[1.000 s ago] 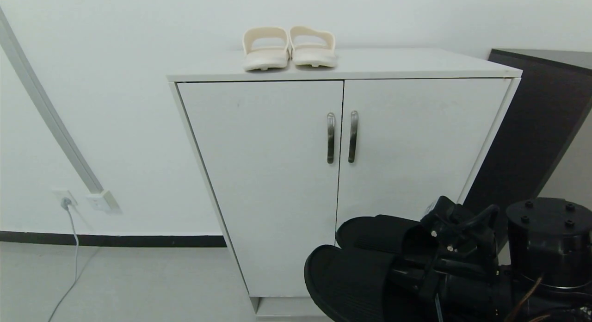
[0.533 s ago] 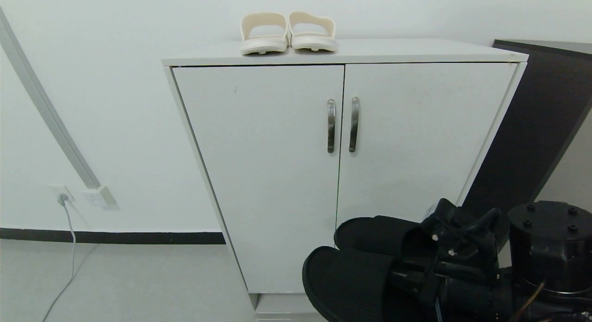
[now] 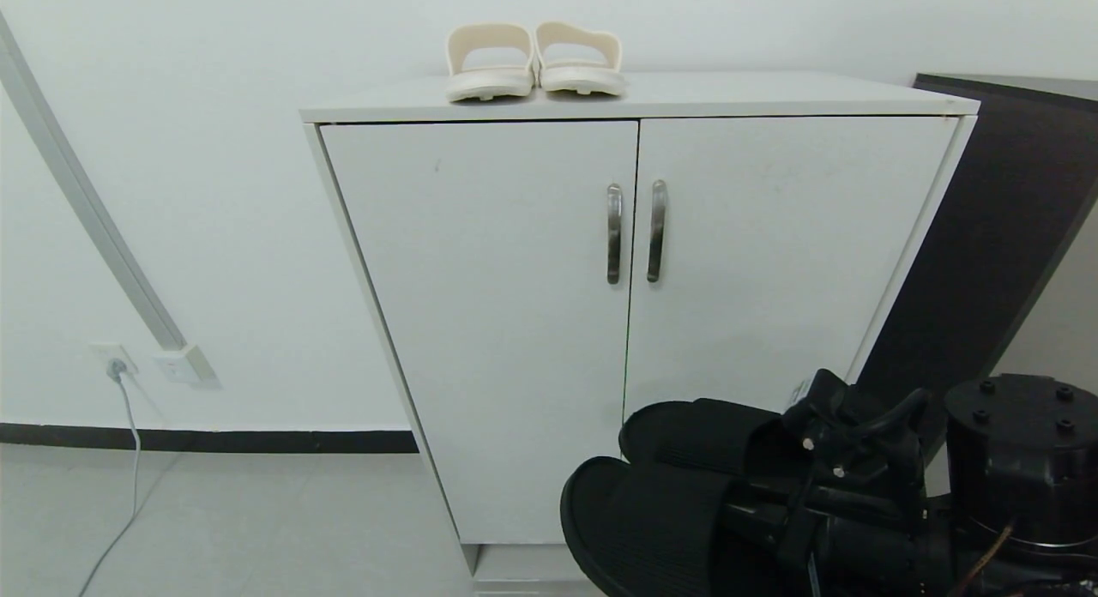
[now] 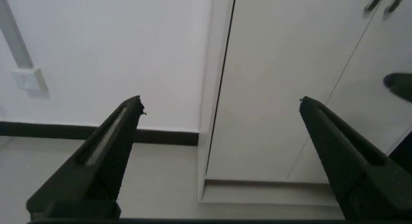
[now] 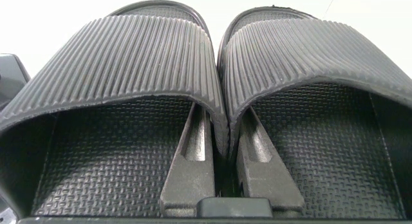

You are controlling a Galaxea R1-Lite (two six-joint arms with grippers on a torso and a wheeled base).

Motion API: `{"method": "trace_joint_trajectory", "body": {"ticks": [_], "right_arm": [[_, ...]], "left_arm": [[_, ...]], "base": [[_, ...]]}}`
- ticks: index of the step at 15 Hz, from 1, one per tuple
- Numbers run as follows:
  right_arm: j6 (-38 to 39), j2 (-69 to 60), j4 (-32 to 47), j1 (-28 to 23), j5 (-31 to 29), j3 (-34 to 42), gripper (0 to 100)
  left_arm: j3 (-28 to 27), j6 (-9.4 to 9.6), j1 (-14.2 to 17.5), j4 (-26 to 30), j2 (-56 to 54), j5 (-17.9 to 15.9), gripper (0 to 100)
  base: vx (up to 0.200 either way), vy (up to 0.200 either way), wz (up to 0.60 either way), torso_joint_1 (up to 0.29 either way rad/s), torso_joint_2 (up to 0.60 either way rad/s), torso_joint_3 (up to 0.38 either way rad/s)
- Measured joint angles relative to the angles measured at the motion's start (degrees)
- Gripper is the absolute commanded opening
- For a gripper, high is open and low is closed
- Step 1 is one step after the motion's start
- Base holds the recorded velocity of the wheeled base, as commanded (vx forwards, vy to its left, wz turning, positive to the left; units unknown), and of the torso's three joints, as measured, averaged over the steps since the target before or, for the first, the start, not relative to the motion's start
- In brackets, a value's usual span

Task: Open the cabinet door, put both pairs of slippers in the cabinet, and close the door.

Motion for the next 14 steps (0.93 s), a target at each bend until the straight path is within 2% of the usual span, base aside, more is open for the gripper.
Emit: {"method": "trace_joint_trajectory", "body": {"ticks": [2, 6, 8, 12, 14], "right_arm": [[0.0, 0.0, -1.0, 0.1, 0.1, 0.1, 0], [0.0, 0.1, -1.1, 0.3, 0.2, 0.3, 0], [0.1, 0.1, -1.1, 0.3, 0.3, 0.4, 0], [0.1, 0.5, -1.1, 0.4, 0.3, 0.5, 0], [0.1, 0.7, -1.1, 0.4, 0.3, 0.5, 0]], "left_arm": [[-2.7, -0.87, 0.0, 0.4, 3.3, -2.2, 100], [-5.0, -1.55, -0.1, -2.0, 13.0, -12.6, 100], [-6.4, -1.63, -0.1, -4.1, 18.1, -16.1, 100], [-9.6, -1.66, -0.6, -14.0, 31.8, -24.4, 100], [-11.1, -1.67, -1.6, -20.0, 39.5, -26.0, 100]], "base": [[0.000, 0.000, 0.00, 0.000, 0.00, 0.000], [0.000, 0.000, 0.00, 0.000, 0.00, 0.000], [0.000, 0.000, 0.00, 0.000, 0.00, 0.000], [0.000, 0.000, 0.00, 0.000, 0.00, 0.000], [0.000, 0.000, 0.00, 0.000, 0.00, 0.000]]}}
